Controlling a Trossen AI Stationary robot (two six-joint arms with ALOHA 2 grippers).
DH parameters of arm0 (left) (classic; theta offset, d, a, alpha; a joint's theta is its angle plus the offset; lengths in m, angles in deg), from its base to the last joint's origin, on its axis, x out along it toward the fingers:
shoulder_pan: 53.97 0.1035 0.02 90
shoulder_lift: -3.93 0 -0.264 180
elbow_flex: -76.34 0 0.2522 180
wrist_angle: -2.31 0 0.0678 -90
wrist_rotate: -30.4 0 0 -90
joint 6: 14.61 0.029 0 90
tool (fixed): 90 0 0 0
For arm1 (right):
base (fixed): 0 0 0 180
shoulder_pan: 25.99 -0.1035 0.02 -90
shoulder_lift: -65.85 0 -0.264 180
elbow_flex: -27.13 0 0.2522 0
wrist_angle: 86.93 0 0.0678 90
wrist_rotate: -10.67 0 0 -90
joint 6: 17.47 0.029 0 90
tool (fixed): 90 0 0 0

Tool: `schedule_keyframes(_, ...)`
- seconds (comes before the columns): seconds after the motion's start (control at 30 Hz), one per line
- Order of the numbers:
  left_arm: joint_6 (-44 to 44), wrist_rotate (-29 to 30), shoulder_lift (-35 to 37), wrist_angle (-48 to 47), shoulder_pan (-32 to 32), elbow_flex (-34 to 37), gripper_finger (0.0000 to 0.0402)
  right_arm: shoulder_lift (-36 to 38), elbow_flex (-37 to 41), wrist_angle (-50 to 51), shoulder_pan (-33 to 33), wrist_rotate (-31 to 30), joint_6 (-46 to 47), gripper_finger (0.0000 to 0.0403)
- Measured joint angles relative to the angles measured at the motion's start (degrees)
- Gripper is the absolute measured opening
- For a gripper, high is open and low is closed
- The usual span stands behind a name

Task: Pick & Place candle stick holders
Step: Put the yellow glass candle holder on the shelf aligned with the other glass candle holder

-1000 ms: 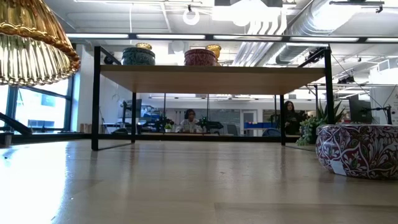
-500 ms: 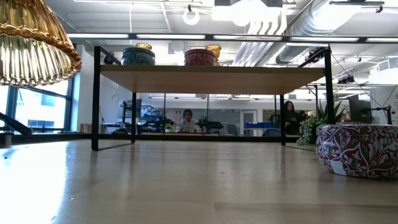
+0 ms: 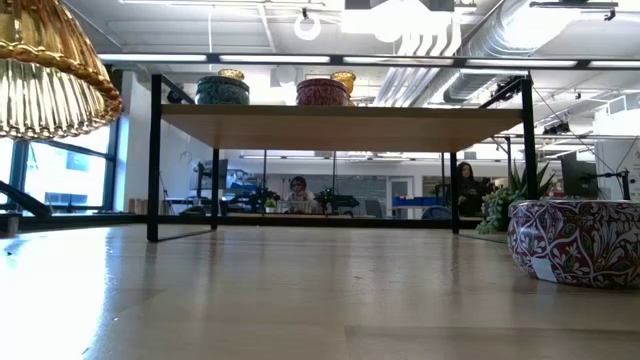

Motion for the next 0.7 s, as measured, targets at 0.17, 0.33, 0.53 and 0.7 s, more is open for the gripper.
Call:
schedule_keyframes(0.17, 0.2, 0.3, -0.2, 0.0, 0.0, 0.0, 0.0171, 0.0, 0.0, 0.0, 0.0, 0.0, 0.2, 0.0291)
schedule_keyframes(0.33, 0.5, -0.1, -0.4, -0.4, 0.0, 0.0, 0.0171, 0.0, 0.0, 0.0, 0.0, 0.0, 0.1, 0.0291)
schedule_keyframes(0.53, 0.4, 0.0, -0.4, -0.4, 0.0, 0.0, 0.0171, 0.0, 0.0, 0.0, 0.0, 0.0, 0.0, 0.0291)
schedule_keyframes(0.7, 0.0, 0.1, -0.4, -0.3, 0.0, 0.0, 0.0171, 0.0, 0.0, 0.0, 0.0, 0.0, 0.1, 0.0291)
